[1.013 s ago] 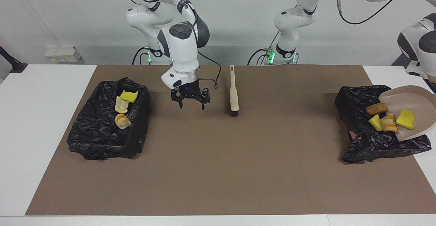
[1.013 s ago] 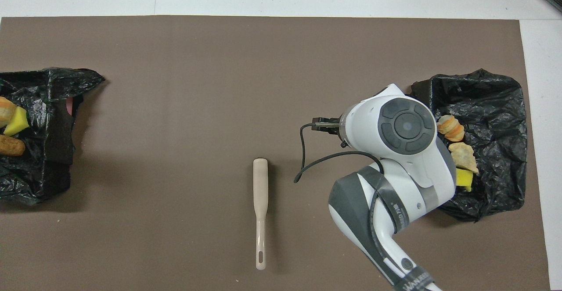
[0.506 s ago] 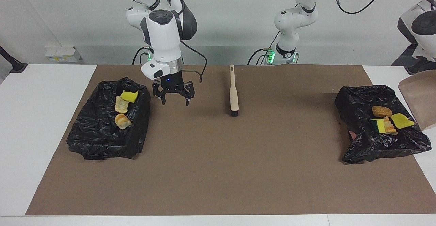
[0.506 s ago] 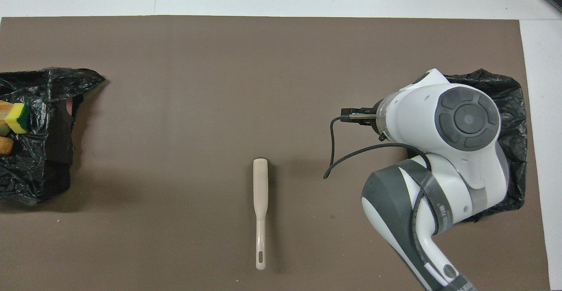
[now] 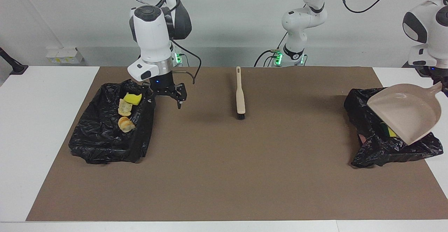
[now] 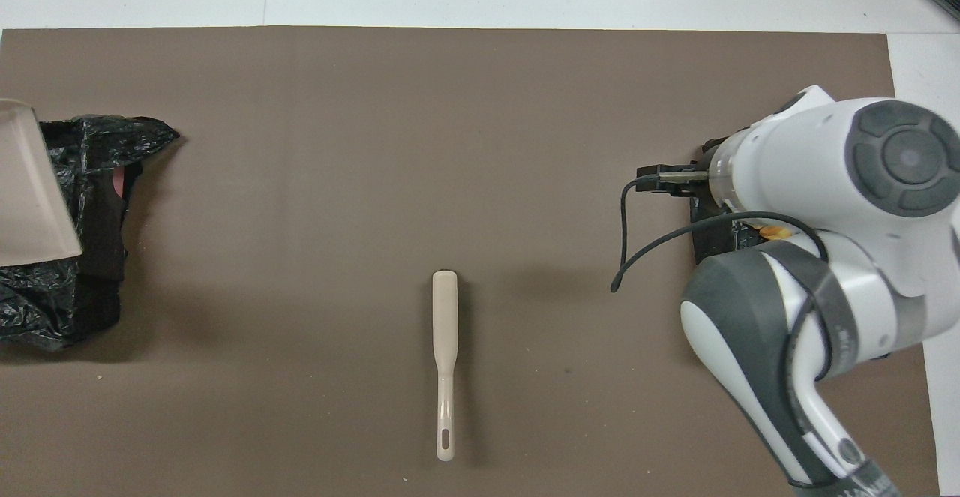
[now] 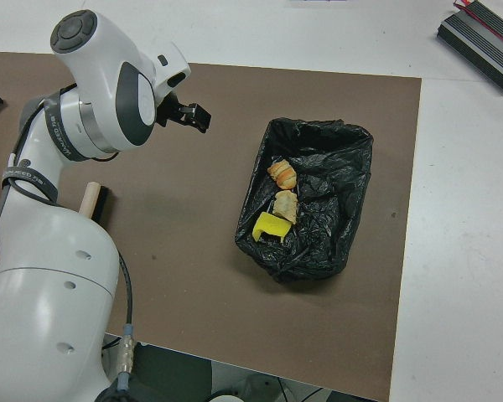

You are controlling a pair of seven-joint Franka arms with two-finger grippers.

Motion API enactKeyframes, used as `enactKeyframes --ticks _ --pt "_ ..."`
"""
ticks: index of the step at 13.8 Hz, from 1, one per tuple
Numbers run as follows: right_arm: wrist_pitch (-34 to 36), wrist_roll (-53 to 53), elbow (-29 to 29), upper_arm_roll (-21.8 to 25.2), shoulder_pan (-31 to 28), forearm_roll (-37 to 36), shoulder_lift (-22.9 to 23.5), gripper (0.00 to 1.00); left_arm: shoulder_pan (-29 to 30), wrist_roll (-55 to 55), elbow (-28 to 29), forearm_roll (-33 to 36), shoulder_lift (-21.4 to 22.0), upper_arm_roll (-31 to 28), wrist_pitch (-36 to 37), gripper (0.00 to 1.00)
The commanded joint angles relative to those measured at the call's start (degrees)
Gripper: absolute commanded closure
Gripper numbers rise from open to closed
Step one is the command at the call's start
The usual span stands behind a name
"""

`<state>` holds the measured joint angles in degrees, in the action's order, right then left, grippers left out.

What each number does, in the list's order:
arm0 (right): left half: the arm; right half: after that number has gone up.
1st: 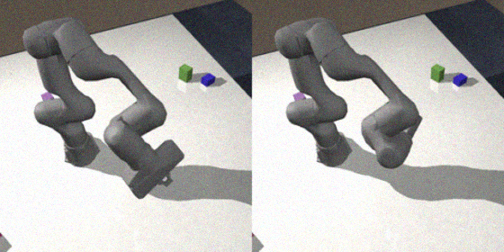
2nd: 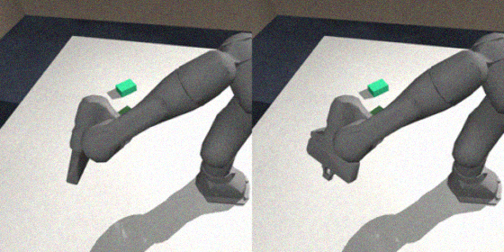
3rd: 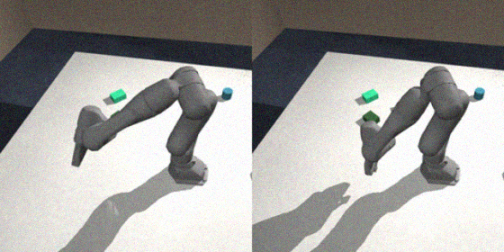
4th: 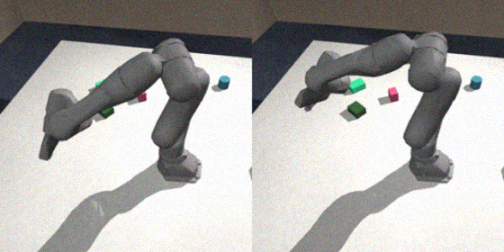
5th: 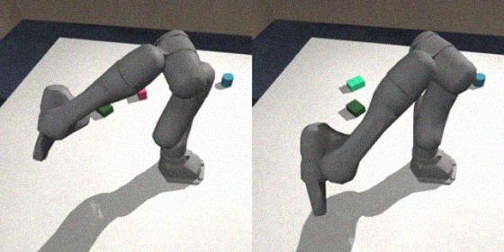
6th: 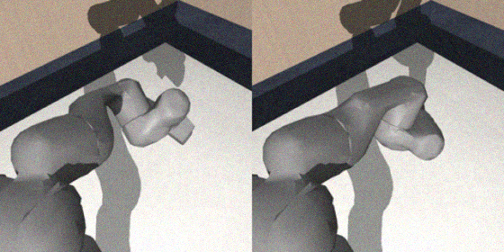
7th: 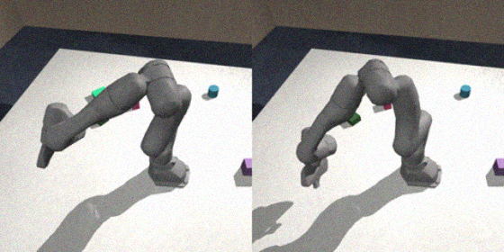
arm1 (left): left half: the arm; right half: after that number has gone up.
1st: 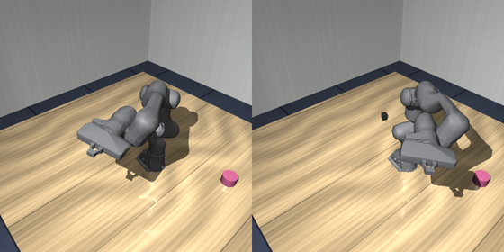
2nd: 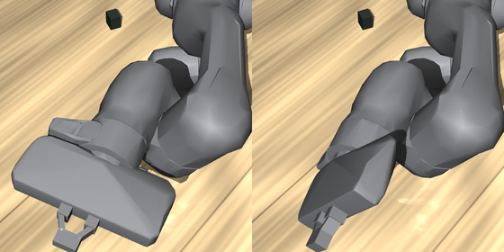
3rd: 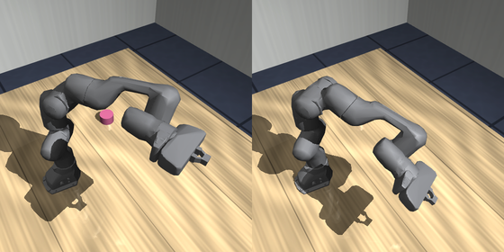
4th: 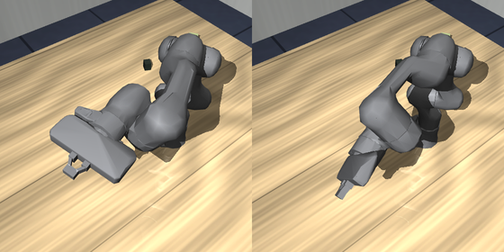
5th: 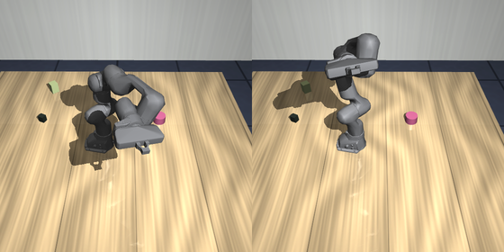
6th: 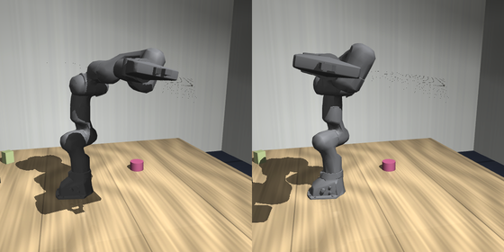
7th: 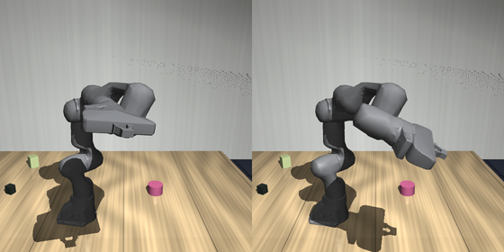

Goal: Sweep and dump trash in bin
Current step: 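Tip the dustpan into the bag while the right gripper drops the brush, then set the empty dustpan down mid-table with the left gripper and release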

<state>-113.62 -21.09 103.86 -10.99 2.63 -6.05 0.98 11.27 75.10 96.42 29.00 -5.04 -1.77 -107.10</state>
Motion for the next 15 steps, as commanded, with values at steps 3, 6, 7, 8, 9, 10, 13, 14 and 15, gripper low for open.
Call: enactKeyframes --ticks 3,6,7,8,9,10,13,14,15 --pt "10.3 1.5 -1.0 3.4 -1.1 0.8 -6.6 0.00 -7.3 -25.8 6.1 -13.7 4.7 -0.6 5.1 1.00" --pt "13.7 5.8 -1.1 8.2 -1.1 4.2 -8.4 0.00 -15.7 -46.0 8.7 -17.4 5.2 -0.5 5.0 1.00" --pt "14.7 9.5 -1.0 10.6 -1.1 5.2 -8.5 0.00 -17.9 -51.8 9.0 -19.1 5.0 -0.6 4.9 1.00" --pt "14.9 13.7 -1.0 13.1 -1.1 6.7 -8.5 0.00 -20.1 -57.0 9.0 -21.2 4.6 -0.6 4.5 1.00" --pt "15.5 17.4 -1.0 15.0 -1.1 7.0 -8.6 0.00 -22.3 -61.4 9.0 -23.0 4.3 -0.6 3.9 1.00" --pt "15.7 20.1 -1.0 16.3 -1.1 6.7 -8.6 0.00 -24.7 -64.8 9.0 -24.0 4.1 -0.6 3.2 1.00" --pt "18.0 21.2 -5.2 16.4 -1.0 6.0 -5.7 0.00 -30.2 -72.8 8.9 -27.5 3.1 -0.6 0.3 1.00" --pt "19.0 21.0 -7.7 16.4 -0.4 6.1 -3.6 0.00 -32.2 -74.8 8.5 -28.2 2.7 -0.6 -0.6 1.00" --pt "18.6 20.4 -8.5 15.8 -0.3 5.9 -2.9 0.00 -35.0 -77.7 7.4 -28.3 -0.1 -0.6 -1.8 1.00"
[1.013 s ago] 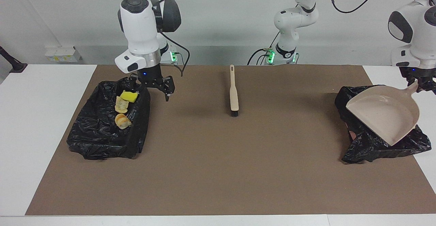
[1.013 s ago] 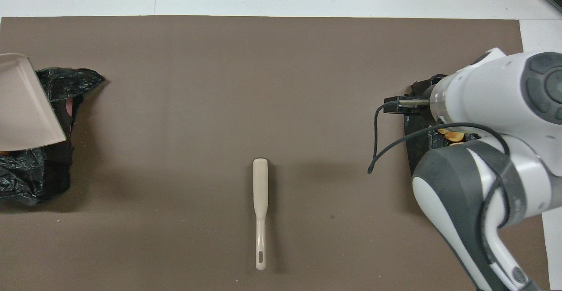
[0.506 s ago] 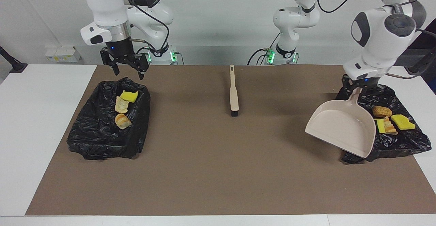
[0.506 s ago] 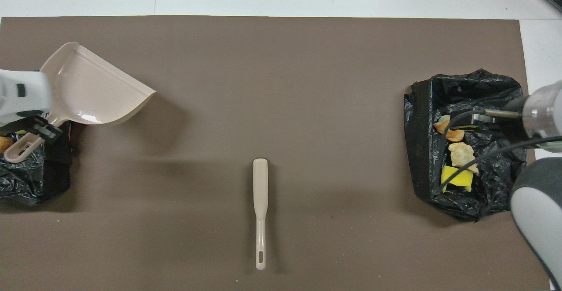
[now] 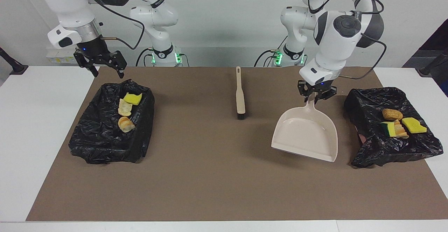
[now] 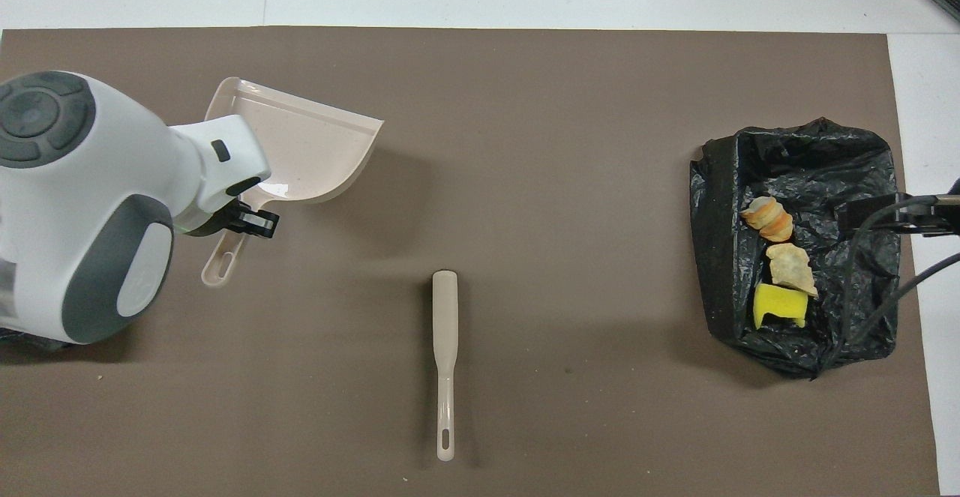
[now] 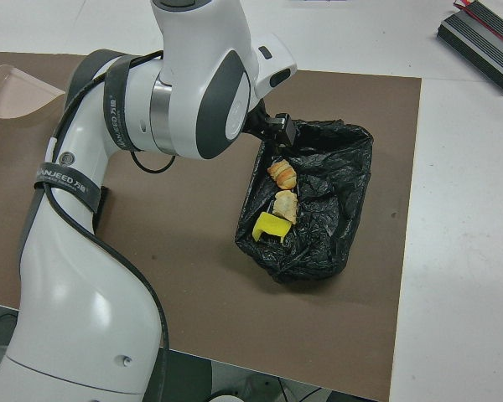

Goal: Sweep and dump trash in bin
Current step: 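Set the empty dustpan down mid-table with the left gripper and release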

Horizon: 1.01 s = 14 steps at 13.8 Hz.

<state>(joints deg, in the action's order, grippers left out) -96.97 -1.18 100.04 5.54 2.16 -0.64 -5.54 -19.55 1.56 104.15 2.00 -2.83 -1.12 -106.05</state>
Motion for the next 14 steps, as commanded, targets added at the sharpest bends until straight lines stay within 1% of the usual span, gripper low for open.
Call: enactKeyframes --ticks 1,2,3,4,7,8,9,10,11,12,13,14 --pt "1.9 -0.4 -4.6 -0.8 0.5 0.6 3.6 0.00 -6.4 -7.8 -2.3 -1.3 -5.2 -1.3 -3.9 1.00" --pt "1.8 -1.9 -4.4 -1.1 1.1 0.5 3.6 0.00 -8.6 -12.2 -4.5 -1.4 -9.0 -1.3 -5.2 1.00" --pt "1.8 -2.9 -4.1 -1.1 1.8 0.6 3.4 0.00 -9.9 -14.5 -6.0 -1.6 -11.7 -1.3 -7.0 1.00" --pt "1.7 -2.3 -4.0 -1.1 1.3 0.8 3.5 0.00 -11.6 -16.0 -6.3 -2.4 -13.9 -1.3 -8.7 1.00" --pt "2.7 -2.3 -4.0 -0.2 0.1 1.7 3.3 0.00 -14.2 -20.9 -6.3 -3.9 -17.8 -1.3 -15.9 1.00" --pt "3.0 -2.2 -4.0 -0.2 0.0 1.7 3.3 0.00 -14.9 -22.5 -6.8 -3.8 -20.4 -1.2 -17.6 1.00" --pt "3.3 -1.9 -4.0 -0.3 0.0 1.5 3.2 0.00 -17.9 -26.5 -10.2 -3.1 -24.2 -1.3 -18.1 1.00" --pt "3.2 -1.3 -3.7 -0.3 0.0 1.5 3.0 0.00 -18.7 -28.8 -13.7 -2.9 -26.8 -1.8 -18.1 1.00" --pt "2.6 -1.0 -3.6 -0.3 0.0 1.4 3.0 0.00 -18.0 -28.7 -14.3 -3.0 -27.2 -1.9 -18.1 1.00" --pt "2.2 -0.2 -3.5 -0.3 0.0 1.4 3.0 0.00 -17.5 -29.2 -14.4 -3.7 -27.1 -1.9 -18.3 0.87" --pt "1.5 1.2 -2.9 -0.2 0.0 1.4 2.8 0.00 -17.1 -29.7 -14.5 -3.8 -27.0 -1.9 -18.7 0.01" --pt "-0.1 1.9 -2.7 -0.3 0.0 1.4 2.8 0.00 -17.0 -30.0 -14.3 -3.6 -26.5 -2.0 -18.6 0.00"
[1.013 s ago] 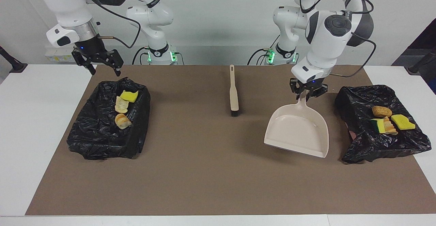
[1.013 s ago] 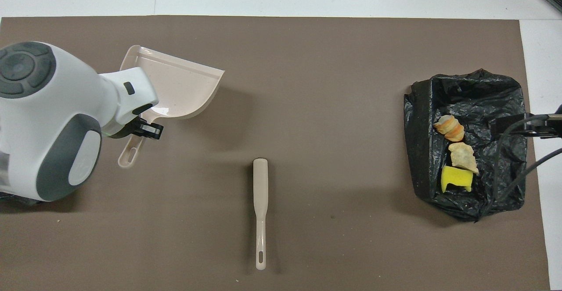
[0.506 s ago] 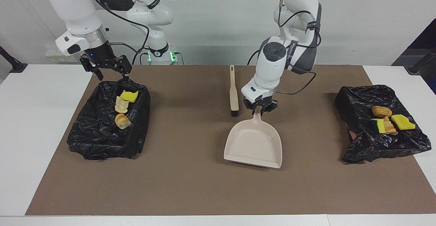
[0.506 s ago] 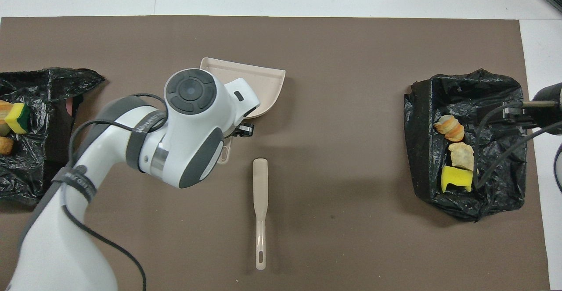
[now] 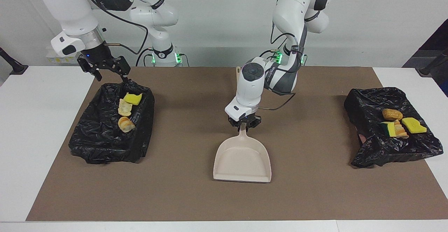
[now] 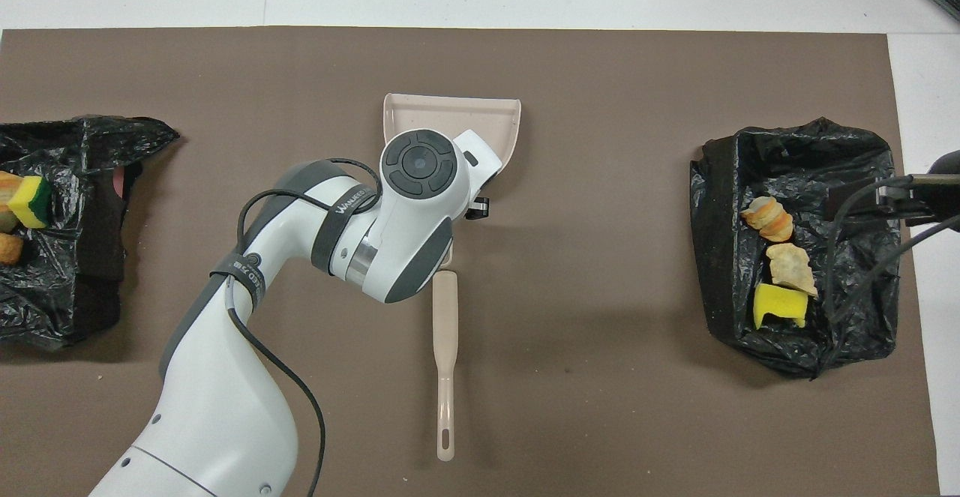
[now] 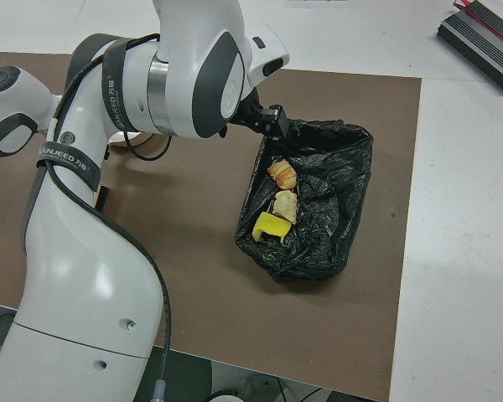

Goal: Sweep and dump trash in bin
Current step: 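Set the empty dustpan down mid-table with the left gripper and release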

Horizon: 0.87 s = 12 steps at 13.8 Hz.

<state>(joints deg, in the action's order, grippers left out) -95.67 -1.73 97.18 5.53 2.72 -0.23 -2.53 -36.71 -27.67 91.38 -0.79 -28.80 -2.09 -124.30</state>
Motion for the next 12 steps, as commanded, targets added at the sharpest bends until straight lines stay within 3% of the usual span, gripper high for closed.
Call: enactKeyframes --ticks 1,9,12 --pt "-1.8 2.5 0.2 -0.3 -0.5 1.0 -0.2 0.00 0.5 -0.8 -1.5 -0.9 0.5 -1.0 0.1 0.00" --pt "7.5 3.9 -4.4 -0.6 -0.3 0.1 -0.9 0.00 10.3 5.9 -1.6 -1.0 8.1 -0.6 7.8 0.00" --pt "6.8 3.9 -2.6 -0.7 -0.5 0.1 -2.1 0.00 16.0 16.6 -2.2 -4.9 11.2 -0.7 13.8 0.00"
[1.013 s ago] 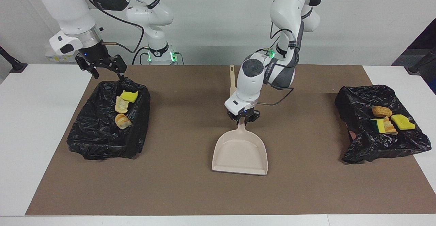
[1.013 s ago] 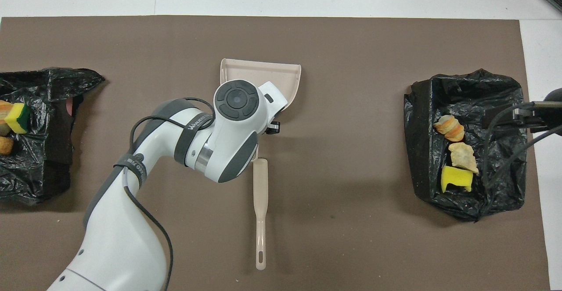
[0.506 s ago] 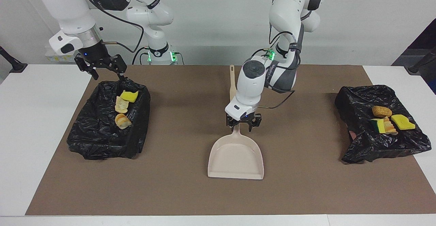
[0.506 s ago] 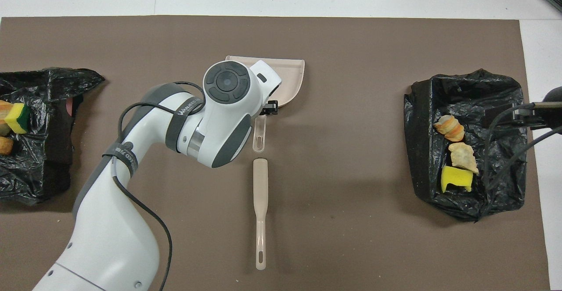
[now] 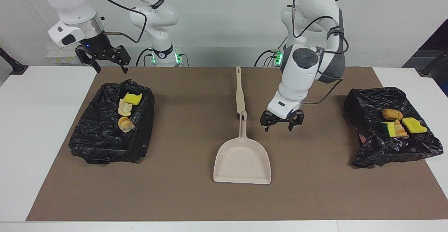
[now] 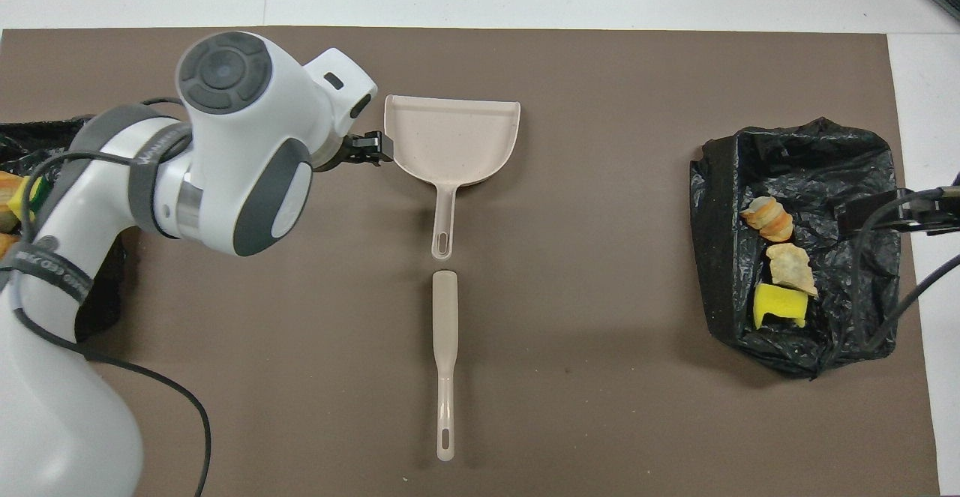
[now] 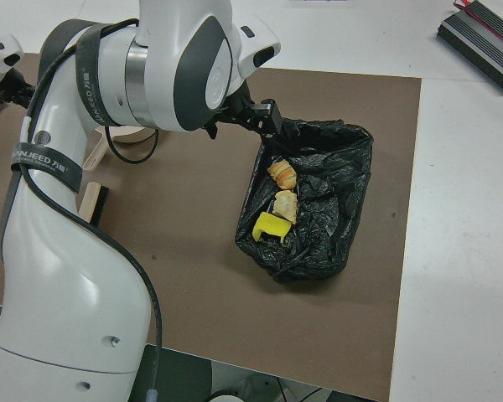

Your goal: Sweep and dump trash in bin

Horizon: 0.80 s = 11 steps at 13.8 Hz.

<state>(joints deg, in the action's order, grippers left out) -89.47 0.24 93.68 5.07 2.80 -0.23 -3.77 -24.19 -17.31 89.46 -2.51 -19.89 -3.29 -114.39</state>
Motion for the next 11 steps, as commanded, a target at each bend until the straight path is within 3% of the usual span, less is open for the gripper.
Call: enactKeyframes --ticks 1,11 --pt "0.4 2.1 1.0 -0.1 -0.6 0.1 -0.9 0.00 5.7 9.9 -0.2 -4.3 4.0 0.4 5.6 0.00" --pt "0.0 1.8 1.1 -0.3 -0.2 0.1 -1.0 0.00 21.2 31.8 0.8 -3.8 11.9 0.0 14.6 0.00"
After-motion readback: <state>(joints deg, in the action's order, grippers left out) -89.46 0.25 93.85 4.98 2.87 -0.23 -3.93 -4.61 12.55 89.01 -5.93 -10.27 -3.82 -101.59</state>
